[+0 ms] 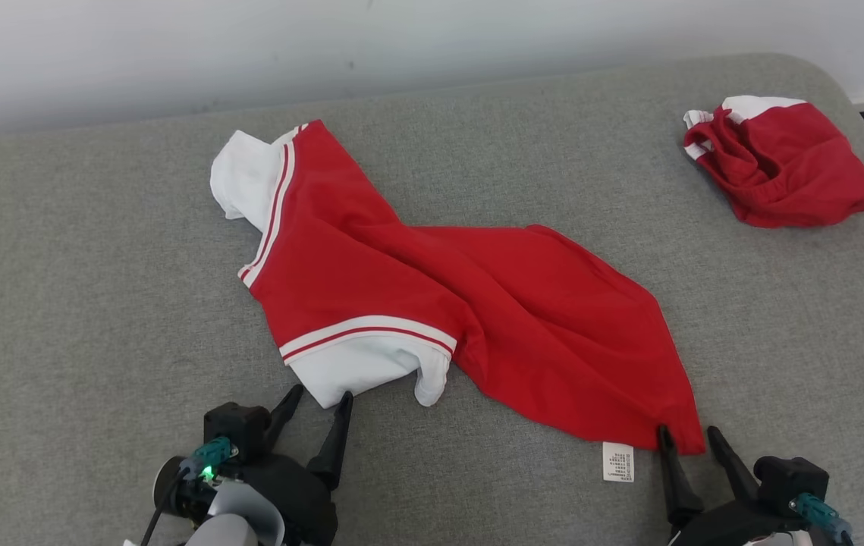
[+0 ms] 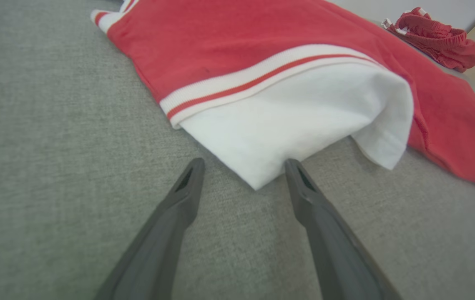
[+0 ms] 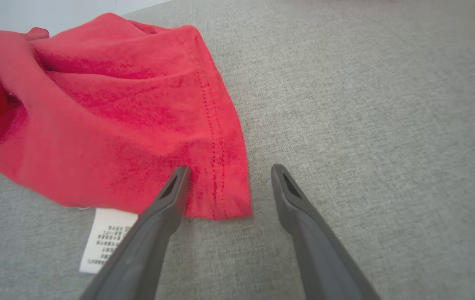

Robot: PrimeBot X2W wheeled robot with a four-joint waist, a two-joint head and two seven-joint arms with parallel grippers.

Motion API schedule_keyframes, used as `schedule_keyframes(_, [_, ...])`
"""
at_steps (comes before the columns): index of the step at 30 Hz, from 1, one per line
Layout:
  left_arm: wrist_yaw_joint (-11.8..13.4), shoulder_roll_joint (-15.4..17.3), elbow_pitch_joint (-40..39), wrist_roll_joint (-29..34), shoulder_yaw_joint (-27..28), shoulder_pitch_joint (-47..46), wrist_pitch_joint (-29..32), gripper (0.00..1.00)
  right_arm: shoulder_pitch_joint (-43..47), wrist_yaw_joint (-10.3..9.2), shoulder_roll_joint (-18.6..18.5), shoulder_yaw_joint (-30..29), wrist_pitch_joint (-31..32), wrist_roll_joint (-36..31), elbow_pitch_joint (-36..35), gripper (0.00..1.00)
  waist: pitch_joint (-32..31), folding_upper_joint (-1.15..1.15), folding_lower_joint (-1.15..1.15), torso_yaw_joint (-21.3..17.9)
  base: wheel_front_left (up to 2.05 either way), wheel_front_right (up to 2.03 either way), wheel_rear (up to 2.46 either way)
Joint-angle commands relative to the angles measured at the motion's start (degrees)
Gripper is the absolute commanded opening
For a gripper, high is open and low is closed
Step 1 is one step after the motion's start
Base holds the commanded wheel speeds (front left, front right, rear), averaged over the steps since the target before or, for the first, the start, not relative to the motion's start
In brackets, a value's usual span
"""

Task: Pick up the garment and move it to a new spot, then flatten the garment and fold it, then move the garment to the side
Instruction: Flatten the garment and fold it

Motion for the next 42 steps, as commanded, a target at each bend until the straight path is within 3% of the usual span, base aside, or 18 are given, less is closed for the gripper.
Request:
schedule_keyframes(1, [0.1, -0.2, 1.2, -1.2, -0.9, -0.7, 0.2, 1.00, -0.6, -0.14, 0.4, 0.4, -0.2, 0.6, 1.0, 1.00, 0.6, -0.01, -0.01, -0.3, 0.00, 0.00, 0.00])
schedule_keyframes(4, [0.1, -0.6, 2.4, -2.6, -2.5, -1.5, 0.3, 1.00, -0.8, -0.14, 1.0, 1.4, -0.1, 1.3, 2.4, 1.00, 1.0, -0.01, -0.01, -0.4, 0.00, 0.00, 0.00])
schedule_keyframes(5, [0.1, -0.7, 2.4, -3.3, -3.0, -1.6, 0.3, 0.65, -0.6, -0.14, 1.3, 2.2, 0.0, 1.9, 2.9, 1.00, 1.0, -0.01, -0.01, -0.4, 0.00, 0.00, 0.00])
schedule_keyframes(6, [0.1, -0.9, 2.4, -4.0, -3.3, -1.5, 0.4, 0.34, -0.5, -0.14, 1.6, 2.8, 0.1, 2.4, 3.3, 0.41, 0.9, -0.01, -0.01, -0.3, 0.00, 0.00, 0.00])
schedule_keyframes(7, [0.1, -0.9, 2.3, -4.5, -3.7, -1.4, 0.4, 0.00, -0.3, -0.11, 1.8, 3.5, 0.1, 2.8, 3.6, 0.00, 0.8, -0.01, -0.01, -0.3, 0.00, 0.00, 0.00])
schedule_keyframes(11, [0.1, -0.7, 0.0, -6.3, -4.0, -0.8, 0.1, 0.00, 0.4, -0.03, 1.9, 5.3, 0.1, 5.4, 3.0, 0.00, -0.2, -0.01, -0.01, 0.0, 0.00, 0.00, 0.00])
schedule_keyframes(16, [0.1, 0.2, -6.7, -8.0, -2.3, 0.1, 0.1, 0.00, 0.3, -0.02, 0.4, 5.7, -0.1, 7.3, -2.9, 0.00, -1.4, -0.01, -0.01, 0.4, 0.00, 0.00, 0.00])
schedule_keyframes(24, [0.1, 6.5, -15.0, -8.2, -2.1, -8.4, 0.1, 0.00, -6.9, -0.02, -3.8, 9.0, -0.1, 10.3, -12.0, 0.00, -0.8, -0.01, -0.01, 0.9, 0.00, 0.00, 0.00])
schedule_keyframes(31, [0.1, 12.0, -16.3, -13.3, -4.5, -29.0, 5.5, 0.00, -26.2, -0.02, -8.4, 12.1, 1.9, 15.5, -13.0, 0.00, 6.1, -0.01, -0.01, 1.7, 0.00, 0.00, 0.00])
schedule_keyframes(38, [0.1, 12.9, -10.3, -17.3, -3.5, -55.2, 10.5, 0.00, -53.7, -0.02, -11.2, 12.3, 7.5, 20.6, -8.4, 0.00, 18.1, -0.01, -0.01, 2.5, 0.00, 0.00, 0.00])
schedule_keyframes(42, [0.1, 13.9, -4.9, -13.8, -5.5, -68.7, 11.5, 0.00, -69.7, -0.02, -10.4, 11.6, 9.9, 23.3, -2.1, 0.00, 22.1, -0.01, -0.01, 2.1, 0.00, 0.00, 0.00])
